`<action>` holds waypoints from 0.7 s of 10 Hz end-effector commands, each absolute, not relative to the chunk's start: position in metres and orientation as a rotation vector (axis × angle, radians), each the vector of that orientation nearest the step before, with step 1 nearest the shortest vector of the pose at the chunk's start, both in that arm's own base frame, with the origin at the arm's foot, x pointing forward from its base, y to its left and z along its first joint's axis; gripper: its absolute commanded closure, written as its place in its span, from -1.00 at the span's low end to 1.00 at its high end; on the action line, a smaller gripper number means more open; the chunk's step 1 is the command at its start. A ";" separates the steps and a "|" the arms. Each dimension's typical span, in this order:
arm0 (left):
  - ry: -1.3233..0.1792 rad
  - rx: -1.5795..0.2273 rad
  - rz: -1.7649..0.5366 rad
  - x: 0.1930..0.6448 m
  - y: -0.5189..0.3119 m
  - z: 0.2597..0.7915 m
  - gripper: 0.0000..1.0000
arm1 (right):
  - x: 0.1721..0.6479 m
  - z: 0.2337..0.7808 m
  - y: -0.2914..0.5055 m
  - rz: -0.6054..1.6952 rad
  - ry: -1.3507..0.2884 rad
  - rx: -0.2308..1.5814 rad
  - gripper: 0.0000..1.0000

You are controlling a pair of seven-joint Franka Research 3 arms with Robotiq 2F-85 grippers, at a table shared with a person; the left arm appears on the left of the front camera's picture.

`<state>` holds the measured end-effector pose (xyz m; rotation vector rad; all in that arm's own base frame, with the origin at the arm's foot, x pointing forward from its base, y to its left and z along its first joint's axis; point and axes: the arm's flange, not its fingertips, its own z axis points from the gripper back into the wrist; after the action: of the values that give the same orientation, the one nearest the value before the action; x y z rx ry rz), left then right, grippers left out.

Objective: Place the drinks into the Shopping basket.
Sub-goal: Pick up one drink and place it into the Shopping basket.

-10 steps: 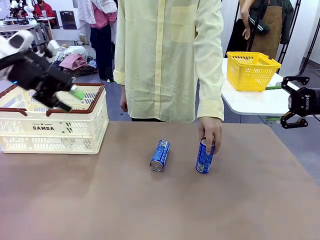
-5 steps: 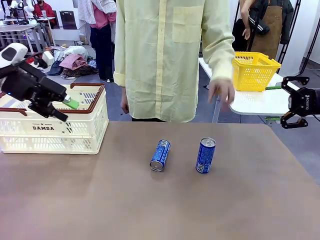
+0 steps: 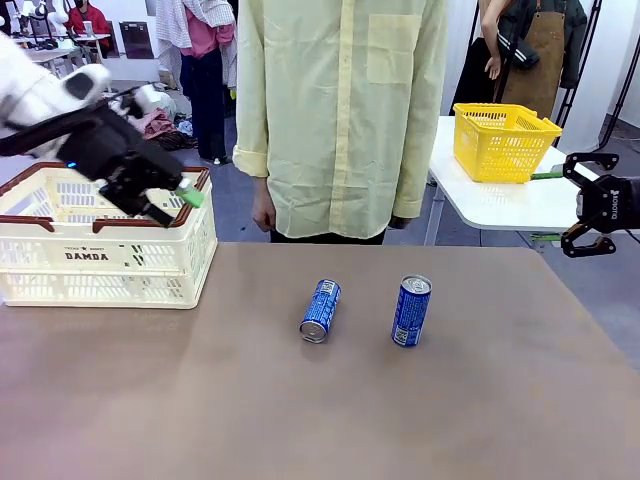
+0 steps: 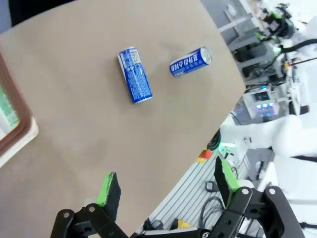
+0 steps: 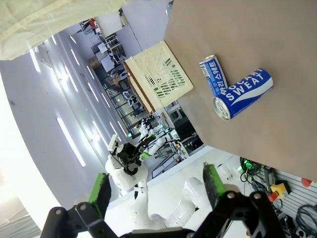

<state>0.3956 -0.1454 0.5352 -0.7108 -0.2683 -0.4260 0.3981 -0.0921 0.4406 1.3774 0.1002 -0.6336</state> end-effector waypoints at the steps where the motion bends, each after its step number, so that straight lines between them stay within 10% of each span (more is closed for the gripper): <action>1: -0.225 -0.526 -0.385 0.415 -0.206 0.550 -1.00 | 0.398 0.444 -0.094 -0.624 0.107 1.374 -1.00; 7: -0.258 0.023 -0.222 0.474 -0.386 0.450 -1.00 | 0.398 0.444 -0.094 -0.624 0.107 1.374 -1.00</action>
<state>0.4540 -0.3595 0.4559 -0.0321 -0.2573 -0.2736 0.3980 -0.0922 0.4406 1.3772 0.1001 -0.6335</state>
